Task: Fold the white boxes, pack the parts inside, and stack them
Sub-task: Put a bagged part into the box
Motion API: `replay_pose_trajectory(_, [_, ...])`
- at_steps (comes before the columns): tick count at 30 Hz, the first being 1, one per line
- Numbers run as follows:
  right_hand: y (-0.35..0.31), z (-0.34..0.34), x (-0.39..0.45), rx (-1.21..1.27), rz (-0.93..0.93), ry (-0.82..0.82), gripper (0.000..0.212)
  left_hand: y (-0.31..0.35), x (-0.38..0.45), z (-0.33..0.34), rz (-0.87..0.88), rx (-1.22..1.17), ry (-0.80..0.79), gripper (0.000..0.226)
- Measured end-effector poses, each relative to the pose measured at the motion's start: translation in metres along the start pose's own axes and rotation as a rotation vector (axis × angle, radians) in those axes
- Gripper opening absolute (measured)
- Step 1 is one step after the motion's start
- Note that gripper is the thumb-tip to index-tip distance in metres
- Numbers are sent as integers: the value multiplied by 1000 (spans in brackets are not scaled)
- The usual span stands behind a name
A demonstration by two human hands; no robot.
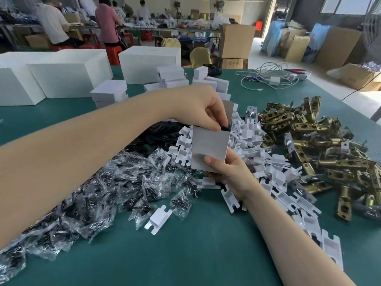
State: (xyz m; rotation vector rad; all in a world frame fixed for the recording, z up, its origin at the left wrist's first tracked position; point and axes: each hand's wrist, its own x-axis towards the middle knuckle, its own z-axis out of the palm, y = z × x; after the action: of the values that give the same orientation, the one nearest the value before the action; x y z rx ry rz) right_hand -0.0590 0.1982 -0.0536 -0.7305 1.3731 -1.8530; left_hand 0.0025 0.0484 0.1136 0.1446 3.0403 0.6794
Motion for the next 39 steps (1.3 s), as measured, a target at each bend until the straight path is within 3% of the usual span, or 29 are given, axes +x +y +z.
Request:
replay_pose_trajectory(15, [0, 0, -1, 15, -4, -30, 50, 8, 3, 8, -2, 268, -239, 21])
replay_pose_trajectory(28, [1, -1, 1, 34, 4, -23, 49, 12, 1, 9, -87, 307, -240, 15])
replay_pose_trajectory(33, [1, -1, 1, 24, -1, -18, 47, 14, -4, 4, -40, 302, -128, 19])
replay_pose_trajectory(37, [1, -2, 1, 22, -4, -13, 46, 9, -24, -18, 35, -13, 159, 15])
replay_pose_trajectory(39, [1, -2, 1, 23, -5, -15, 46, -5, -37, -30, 34, -56, 331, 17])
